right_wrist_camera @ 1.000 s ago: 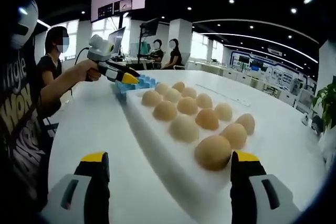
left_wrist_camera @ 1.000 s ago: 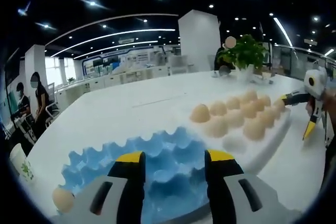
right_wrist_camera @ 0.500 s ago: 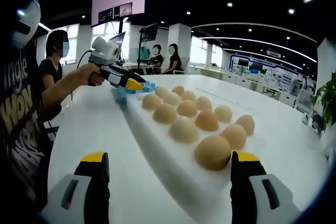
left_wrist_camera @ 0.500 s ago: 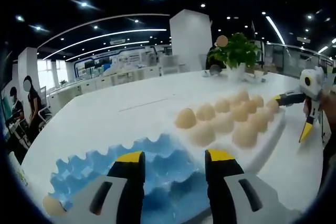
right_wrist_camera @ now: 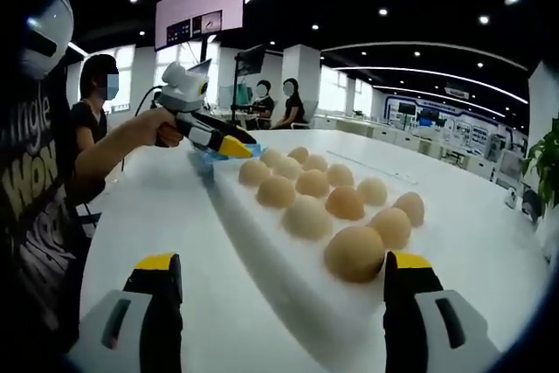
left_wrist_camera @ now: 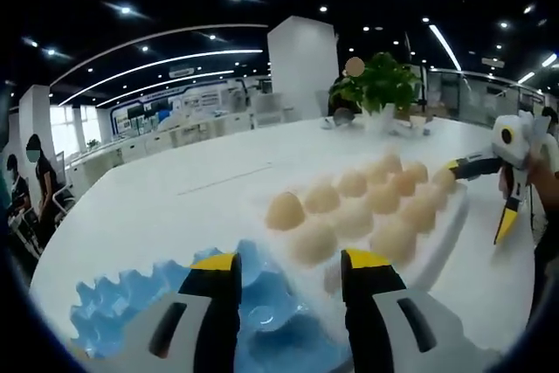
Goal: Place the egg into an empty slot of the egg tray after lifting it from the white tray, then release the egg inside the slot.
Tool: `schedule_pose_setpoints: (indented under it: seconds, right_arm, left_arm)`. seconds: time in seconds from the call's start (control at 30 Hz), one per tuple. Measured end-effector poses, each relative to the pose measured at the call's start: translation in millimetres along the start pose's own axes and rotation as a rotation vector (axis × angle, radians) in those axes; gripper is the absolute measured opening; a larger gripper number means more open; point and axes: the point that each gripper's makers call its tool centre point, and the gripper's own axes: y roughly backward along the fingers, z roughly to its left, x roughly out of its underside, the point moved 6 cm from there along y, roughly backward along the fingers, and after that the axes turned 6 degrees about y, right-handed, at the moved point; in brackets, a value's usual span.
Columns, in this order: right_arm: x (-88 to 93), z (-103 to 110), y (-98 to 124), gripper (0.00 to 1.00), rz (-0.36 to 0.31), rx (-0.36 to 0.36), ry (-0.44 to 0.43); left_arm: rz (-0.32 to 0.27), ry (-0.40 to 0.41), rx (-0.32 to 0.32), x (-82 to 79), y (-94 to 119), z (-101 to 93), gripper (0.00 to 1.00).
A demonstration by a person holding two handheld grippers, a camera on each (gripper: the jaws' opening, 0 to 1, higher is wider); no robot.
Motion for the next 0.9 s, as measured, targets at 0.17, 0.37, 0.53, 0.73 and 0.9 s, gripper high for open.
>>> schedule_pose_setpoints:
  seconds: [0.17,0.37,0.53,0.73,0.9]
  right_arm:
    - [1.0,1.3,-1.4,1.00,0.024,0.006,0.027]
    - [1.1,1.0,-0.6,1.00,0.013,0.007,0.023]
    - [1.5,0.8,-0.6,1.00,0.014,0.005,0.030]
    - [1.5,0.0,-0.6,1.00,0.000,0.008,0.023]
    - [1.2,-0.4,-0.8,1.00,-0.003,0.007,0.023]
  left_arm:
    - [0.003,-0.005,0.017,-1.4,-6.4,-5.1,0.47]
    - [0.001,-0.014,0.042,-5.3,-12.8,-11.6,0.47]
    - [0.000,-0.025,0.052,-7.3,-18.2,-15.7,0.47]
    - [0.004,-0.026,0.056,-6.9,-22.9,-18.7,0.47]
    - [0.018,-0.031,0.057,-3.9,-27.5,-20.0,0.47]
